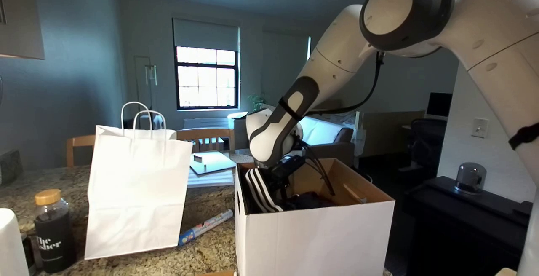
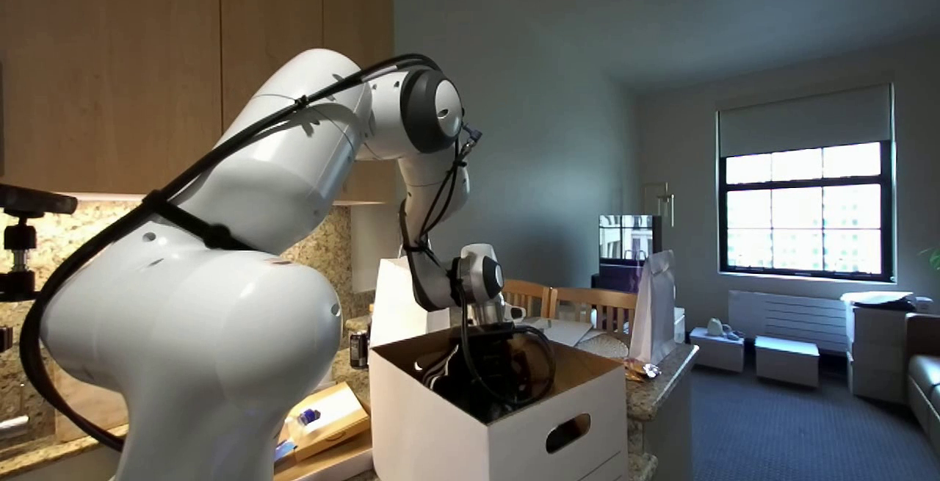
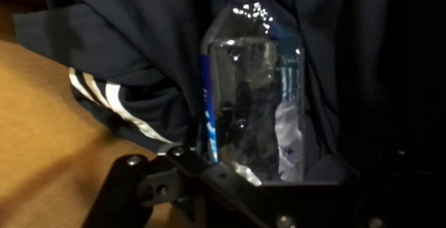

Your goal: Remove three bottles from the box

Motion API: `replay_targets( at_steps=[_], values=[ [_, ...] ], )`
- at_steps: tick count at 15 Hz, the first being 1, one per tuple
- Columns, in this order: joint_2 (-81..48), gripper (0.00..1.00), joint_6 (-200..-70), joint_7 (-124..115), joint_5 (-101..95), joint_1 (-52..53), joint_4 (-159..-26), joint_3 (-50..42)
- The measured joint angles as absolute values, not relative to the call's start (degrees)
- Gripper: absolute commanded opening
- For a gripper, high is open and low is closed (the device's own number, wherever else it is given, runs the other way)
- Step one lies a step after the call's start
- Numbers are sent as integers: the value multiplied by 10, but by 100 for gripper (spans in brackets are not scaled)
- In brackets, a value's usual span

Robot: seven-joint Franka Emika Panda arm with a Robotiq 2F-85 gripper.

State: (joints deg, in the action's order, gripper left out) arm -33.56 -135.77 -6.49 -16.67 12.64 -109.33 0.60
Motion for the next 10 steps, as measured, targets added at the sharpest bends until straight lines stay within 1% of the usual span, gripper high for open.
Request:
replay_targets(
  at_steps=[3, 4, 5, 9, 10],
  values=[
    [-346, 100, -1358, -65, -167, 126, -1089, 4],
    [-350, 75, -1358, -65, -166, 125, -1086, 3],
    [-353, 73, -1358, -65, -166, 124, -1082, 2],
    [-374, 46, -1354, -65, -166, 124, -1061, -5],
    [-376, 42, -1351, -65, -166, 124, -1058, -6]
  ],
)
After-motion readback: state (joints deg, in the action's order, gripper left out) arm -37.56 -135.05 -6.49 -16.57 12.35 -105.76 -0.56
